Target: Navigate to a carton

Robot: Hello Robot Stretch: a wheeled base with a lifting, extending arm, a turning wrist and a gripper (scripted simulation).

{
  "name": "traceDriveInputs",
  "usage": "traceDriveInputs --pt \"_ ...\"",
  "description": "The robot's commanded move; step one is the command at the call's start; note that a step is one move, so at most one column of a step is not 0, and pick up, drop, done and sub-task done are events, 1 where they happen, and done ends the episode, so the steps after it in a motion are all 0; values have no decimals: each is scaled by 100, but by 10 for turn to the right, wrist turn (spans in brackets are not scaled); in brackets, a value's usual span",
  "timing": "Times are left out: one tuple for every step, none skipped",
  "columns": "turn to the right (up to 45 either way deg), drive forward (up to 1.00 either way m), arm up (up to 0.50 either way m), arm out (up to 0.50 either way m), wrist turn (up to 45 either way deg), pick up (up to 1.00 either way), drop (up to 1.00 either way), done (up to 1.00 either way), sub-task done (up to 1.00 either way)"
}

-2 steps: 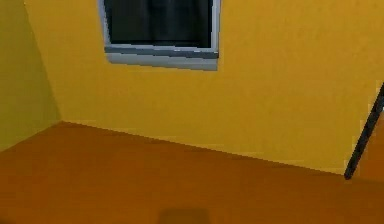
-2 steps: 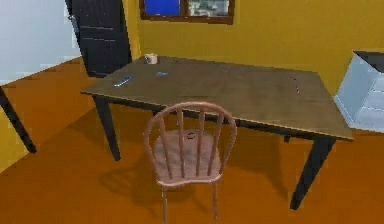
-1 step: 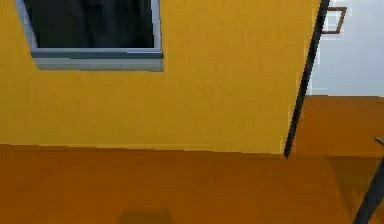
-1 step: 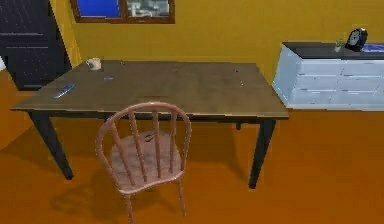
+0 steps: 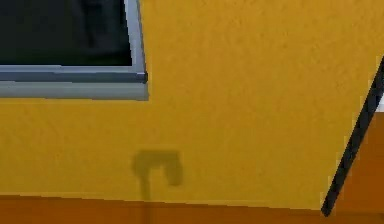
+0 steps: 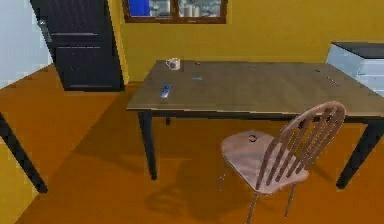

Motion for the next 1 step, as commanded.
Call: traceDriveInputs --pt "-360 0 0 0 0 0 0 0 0"
